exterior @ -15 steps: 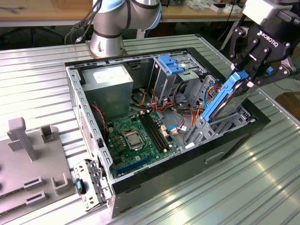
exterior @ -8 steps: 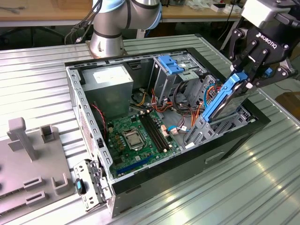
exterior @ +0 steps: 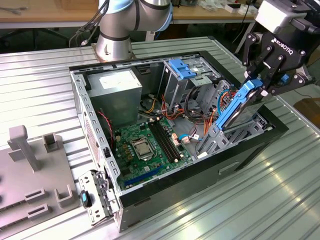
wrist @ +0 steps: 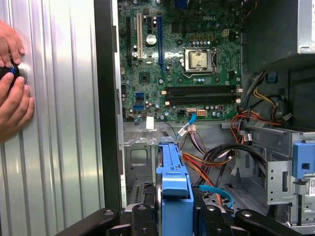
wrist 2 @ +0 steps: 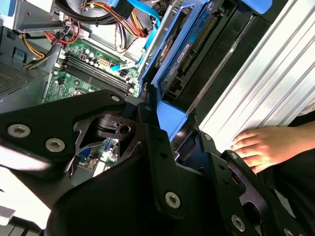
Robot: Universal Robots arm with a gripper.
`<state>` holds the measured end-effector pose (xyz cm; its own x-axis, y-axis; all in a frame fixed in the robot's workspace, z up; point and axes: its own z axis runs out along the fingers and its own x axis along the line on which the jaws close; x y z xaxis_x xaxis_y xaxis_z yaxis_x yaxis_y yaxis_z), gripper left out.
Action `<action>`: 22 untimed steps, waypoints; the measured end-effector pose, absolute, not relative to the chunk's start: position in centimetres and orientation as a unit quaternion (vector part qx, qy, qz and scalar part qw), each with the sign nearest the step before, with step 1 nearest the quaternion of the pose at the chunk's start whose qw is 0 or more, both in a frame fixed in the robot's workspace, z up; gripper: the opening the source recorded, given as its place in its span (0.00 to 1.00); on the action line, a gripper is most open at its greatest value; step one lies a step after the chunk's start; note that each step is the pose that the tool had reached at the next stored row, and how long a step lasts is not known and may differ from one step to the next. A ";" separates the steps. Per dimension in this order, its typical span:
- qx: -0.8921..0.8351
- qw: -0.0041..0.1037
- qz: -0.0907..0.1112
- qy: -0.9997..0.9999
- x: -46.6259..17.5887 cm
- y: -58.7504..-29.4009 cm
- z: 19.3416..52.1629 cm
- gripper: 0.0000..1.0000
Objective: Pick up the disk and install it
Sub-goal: 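Insert the disk into the insertion slot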
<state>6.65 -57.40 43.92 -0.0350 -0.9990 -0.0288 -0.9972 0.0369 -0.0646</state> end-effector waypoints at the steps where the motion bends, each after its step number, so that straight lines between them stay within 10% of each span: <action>1: -0.694 0.033 -0.013 0.719 6.7 -57.4 43.9 0.37; 22: -0.694 0.033 -0.013 0.719 6.7 -57.4 42.6 0.37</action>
<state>6.67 -57.40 42.61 -0.0350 -0.9990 -0.0290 -0.9972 0.0369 -0.0646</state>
